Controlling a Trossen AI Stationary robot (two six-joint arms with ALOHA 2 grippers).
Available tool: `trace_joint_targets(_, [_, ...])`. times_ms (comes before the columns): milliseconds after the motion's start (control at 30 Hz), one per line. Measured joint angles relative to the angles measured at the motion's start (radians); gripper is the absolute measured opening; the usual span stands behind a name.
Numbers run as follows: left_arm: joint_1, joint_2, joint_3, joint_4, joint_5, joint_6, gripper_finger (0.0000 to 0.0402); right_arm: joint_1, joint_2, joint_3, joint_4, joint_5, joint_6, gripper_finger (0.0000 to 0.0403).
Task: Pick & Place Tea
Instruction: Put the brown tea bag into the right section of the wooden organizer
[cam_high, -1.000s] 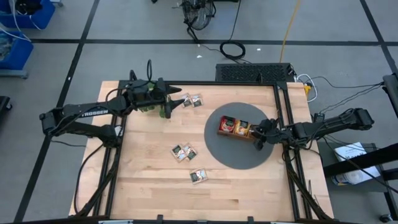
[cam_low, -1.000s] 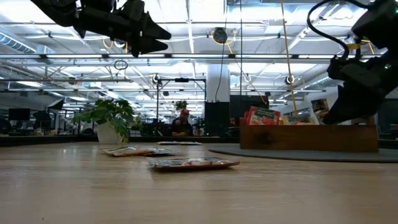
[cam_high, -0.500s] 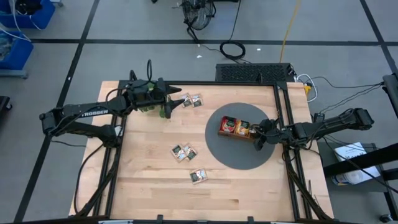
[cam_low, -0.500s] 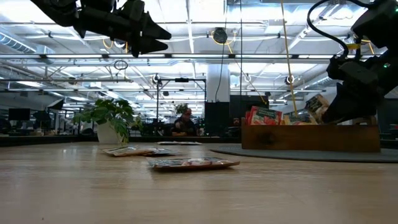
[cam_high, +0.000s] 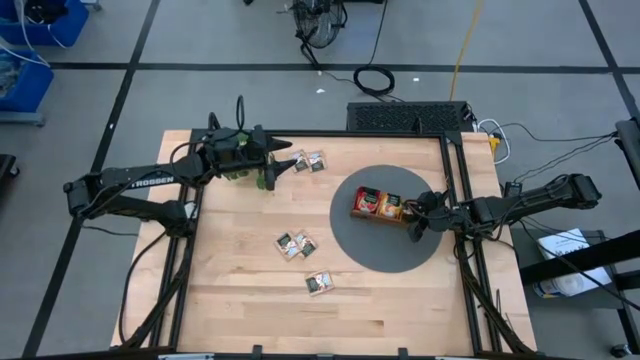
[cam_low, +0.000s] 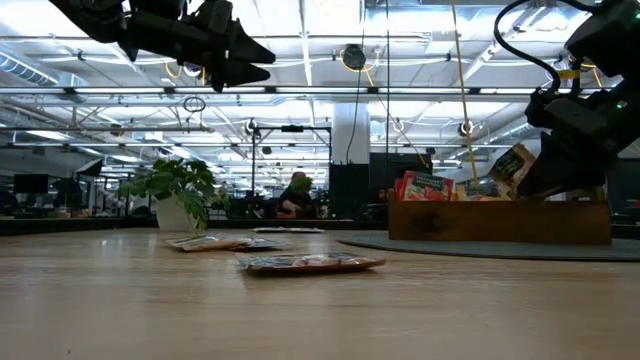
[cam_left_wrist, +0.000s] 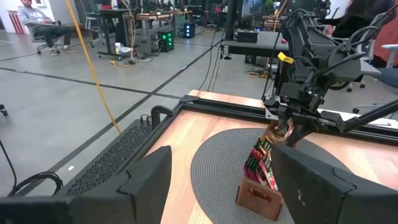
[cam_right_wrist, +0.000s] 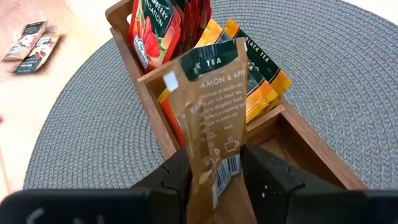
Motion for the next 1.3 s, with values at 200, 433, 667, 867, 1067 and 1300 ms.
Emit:
trace_joint_targets(200, [0.000,0.000,0.000,0.000,0.000,0.000,0.0271,0.000,-0.017,0.002,-0.005,-0.022,-0.008,0.0115])
trace_joint_targets(433, [0.000,0.000,0.000,0.000,0.000,0.000,0.0271,0.002,-0.031,0.061,-0.036,-0.028,-0.044,0.0087])
trace_joint_targets(667, [0.000,0.000,0.000,0.000,0.000,0.000,0.0271,0.002,-0.030,0.092,-0.144,-0.022,-0.017,0.0057])
trace_joint_targets(867, [0.000,0.000,0.000,0.000,0.000,0.000,0.0271,0.002,-0.030,0.092,-0.174,0.050,-0.024,0.0026])
trace_joint_targets(1067, [0.000,0.000,0.000,0.000,0.000,0.000,0.0271,0.002,-0.030,0.112,-0.175,0.132,-0.090,0.0003])
trace_joint_targets(1300, [0.000,0.000,0.001,0.000,0.000,0.000,0.0271,0.002,-0.030,0.117,-0.190,0.160,-0.102,0.0002])
